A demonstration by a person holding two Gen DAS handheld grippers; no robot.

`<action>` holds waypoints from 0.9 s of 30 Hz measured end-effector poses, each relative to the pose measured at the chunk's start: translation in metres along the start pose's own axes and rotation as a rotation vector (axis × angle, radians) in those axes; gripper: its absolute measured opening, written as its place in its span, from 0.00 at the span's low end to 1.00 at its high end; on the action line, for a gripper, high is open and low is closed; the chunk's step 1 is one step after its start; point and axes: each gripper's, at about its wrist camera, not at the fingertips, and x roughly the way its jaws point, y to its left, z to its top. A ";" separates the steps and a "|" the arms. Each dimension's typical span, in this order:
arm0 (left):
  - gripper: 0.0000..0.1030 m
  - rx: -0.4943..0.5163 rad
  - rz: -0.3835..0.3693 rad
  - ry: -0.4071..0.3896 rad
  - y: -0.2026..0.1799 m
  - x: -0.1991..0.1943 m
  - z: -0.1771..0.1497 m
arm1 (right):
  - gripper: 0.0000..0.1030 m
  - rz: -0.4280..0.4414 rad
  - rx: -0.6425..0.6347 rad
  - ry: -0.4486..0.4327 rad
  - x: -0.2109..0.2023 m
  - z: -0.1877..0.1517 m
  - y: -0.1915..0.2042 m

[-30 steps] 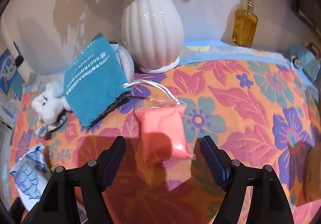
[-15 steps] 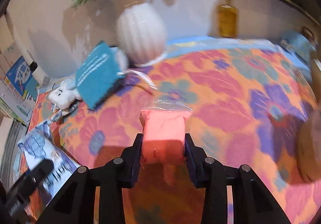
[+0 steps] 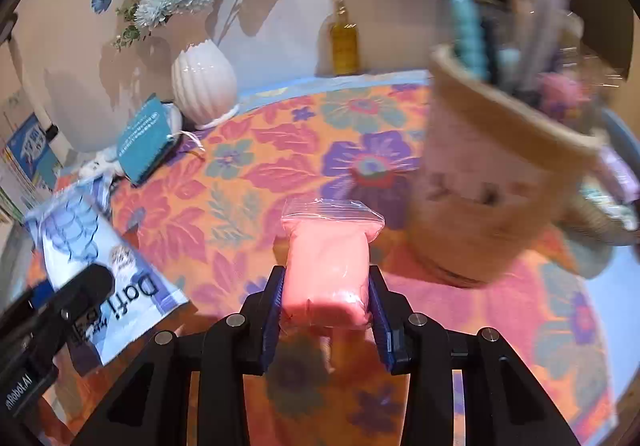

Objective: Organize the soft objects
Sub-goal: 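Carry wipes pack in left tool and pink pouch in right tool to bowl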

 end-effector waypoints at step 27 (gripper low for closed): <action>0.48 0.279 -0.273 0.083 -0.199 0.026 0.002 | 0.37 -0.204 0.175 -0.081 -0.082 -0.021 -0.159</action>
